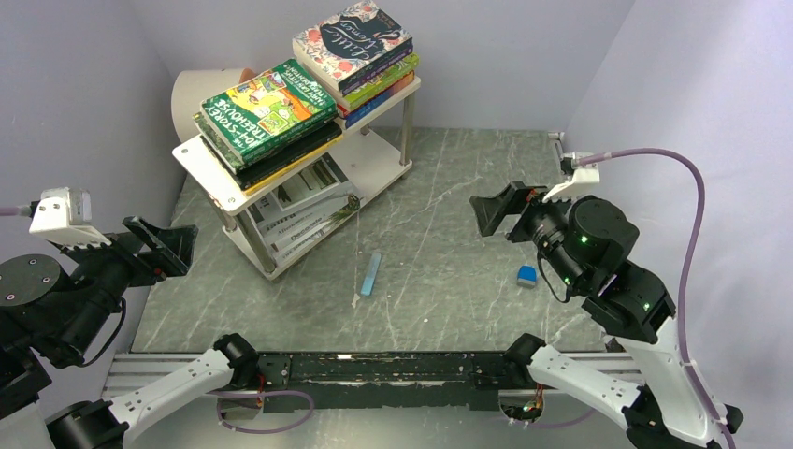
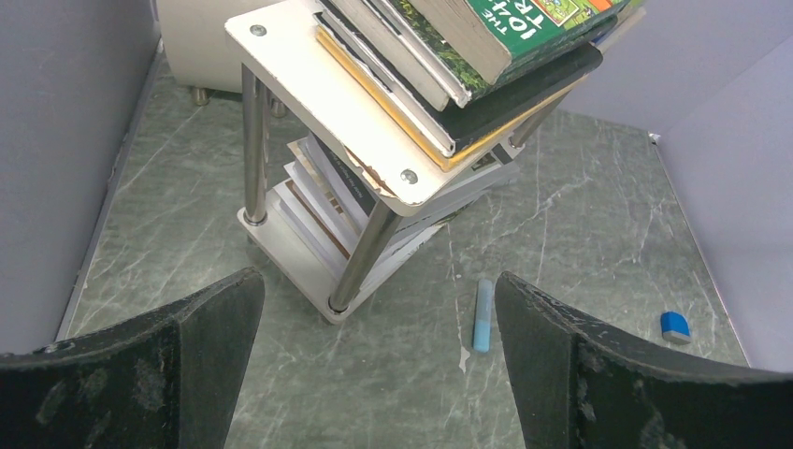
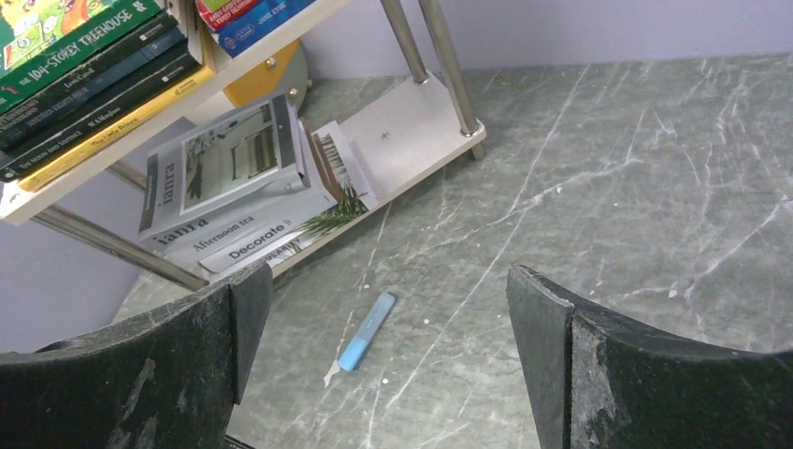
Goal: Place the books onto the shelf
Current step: Reset both arms
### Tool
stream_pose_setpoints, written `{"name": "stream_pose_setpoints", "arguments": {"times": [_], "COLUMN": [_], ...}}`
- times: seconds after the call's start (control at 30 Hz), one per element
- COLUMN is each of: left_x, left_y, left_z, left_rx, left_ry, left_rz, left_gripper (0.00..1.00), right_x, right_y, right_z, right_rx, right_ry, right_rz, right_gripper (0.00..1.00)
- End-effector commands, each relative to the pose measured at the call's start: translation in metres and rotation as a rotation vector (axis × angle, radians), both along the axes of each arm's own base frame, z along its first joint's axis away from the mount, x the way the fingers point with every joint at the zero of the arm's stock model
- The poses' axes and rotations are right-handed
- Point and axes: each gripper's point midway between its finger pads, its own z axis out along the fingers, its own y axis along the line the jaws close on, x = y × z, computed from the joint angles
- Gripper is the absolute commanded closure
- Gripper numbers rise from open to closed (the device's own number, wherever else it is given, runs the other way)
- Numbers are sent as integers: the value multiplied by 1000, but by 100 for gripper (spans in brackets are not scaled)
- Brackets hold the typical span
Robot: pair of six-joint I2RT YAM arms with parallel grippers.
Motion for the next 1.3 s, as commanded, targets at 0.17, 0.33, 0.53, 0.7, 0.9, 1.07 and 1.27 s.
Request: {"name": "stream_pose_setpoints", "arguments": {"times": [0.17, 0.33, 0.53, 0.7, 0.9, 1.07, 1.27], "left_x": [0, 0, 0, 0, 0, 0, 0], "left_y": [-3, -3, -3, -3, -3, -2, -3], "left_z": [3, 3, 3, 3, 3, 3, 2], "left_rx": [-19, -21, -21, -18, -20, -20, -19], "left_ry": [-9, -8, -8, -6, -7, -7, -6], "left_rz": [-10, -10, -10, -9, -9, -8, -7], "left_gripper": [3, 3, 3, 3, 3, 3, 3], "right_x": [-1, 1, 1, 1, 1, 0, -2], "right_y": [1, 0, -1, -1, 0, 2, 6], "right_z": [5, 3, 3, 2, 2, 2, 4], "right_rx": [6, -3, -2, -1, -2, 0, 2], "right_ry": [-26, -17, -20, -20, -21, -22, -30], "right_rz": [13, 0, -2, -1, 6, 12, 45], "right_gripper": [0, 0, 0, 0, 0, 0, 0]}}
